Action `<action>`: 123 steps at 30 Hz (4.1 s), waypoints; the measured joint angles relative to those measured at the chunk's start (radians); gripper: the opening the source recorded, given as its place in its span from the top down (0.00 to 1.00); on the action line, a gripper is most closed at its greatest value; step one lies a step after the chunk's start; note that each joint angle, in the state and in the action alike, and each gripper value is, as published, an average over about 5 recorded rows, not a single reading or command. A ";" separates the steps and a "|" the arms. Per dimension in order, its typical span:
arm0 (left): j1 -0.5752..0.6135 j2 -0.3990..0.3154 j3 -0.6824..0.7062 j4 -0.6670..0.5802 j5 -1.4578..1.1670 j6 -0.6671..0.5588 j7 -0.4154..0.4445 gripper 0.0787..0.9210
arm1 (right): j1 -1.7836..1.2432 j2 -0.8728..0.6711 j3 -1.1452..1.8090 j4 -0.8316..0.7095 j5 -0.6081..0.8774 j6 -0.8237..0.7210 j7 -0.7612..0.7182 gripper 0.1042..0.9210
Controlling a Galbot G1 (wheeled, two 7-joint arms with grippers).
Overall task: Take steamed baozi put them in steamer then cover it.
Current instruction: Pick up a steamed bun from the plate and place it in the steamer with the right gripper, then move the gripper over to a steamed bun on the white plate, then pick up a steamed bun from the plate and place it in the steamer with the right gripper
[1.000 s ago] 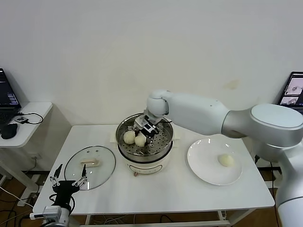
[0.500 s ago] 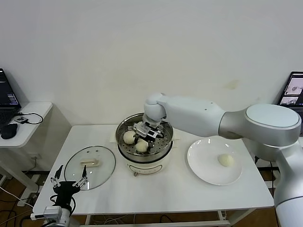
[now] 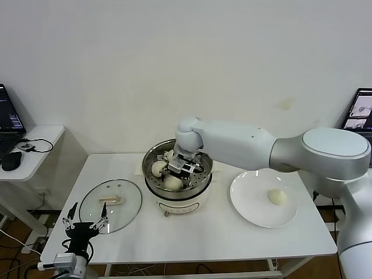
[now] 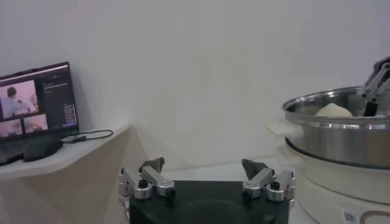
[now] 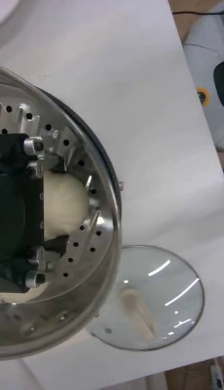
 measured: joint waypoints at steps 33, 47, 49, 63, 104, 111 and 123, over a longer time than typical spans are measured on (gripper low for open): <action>-0.022 0.053 0.020 0.005 0.006 0.006 0.001 0.12 | 0.031 -0.454 0.180 0.147 0.046 -0.496 0.009 0.12; -0.027 0.063 0.033 0.014 0.025 0.014 0.000 0.12 | -0.227 -0.674 0.353 0.135 -0.071 -0.527 -0.021 0.12; -0.025 0.063 0.031 0.013 0.025 0.015 0.000 0.12 | -0.273 -0.681 0.388 0.120 -0.096 -0.520 -0.027 0.12; -0.014 0.060 0.017 0.008 0.027 0.016 0.000 0.12 | -0.492 -0.658 0.577 -0.014 -0.233 -0.483 -0.040 0.12; -0.015 0.059 0.014 -0.001 0.027 0.017 0.002 0.12 | -0.547 -0.599 0.664 -0.130 -0.289 -0.491 -0.039 0.45; -0.016 0.063 0.012 -0.001 0.023 0.017 0.002 0.12 | -0.430 -0.626 0.578 -0.051 -0.200 -0.534 -0.043 0.45; -0.024 0.060 0.023 0.003 0.022 0.015 0.003 0.12 | -0.093 -0.559 0.354 0.077 0.075 -0.645 -0.003 0.42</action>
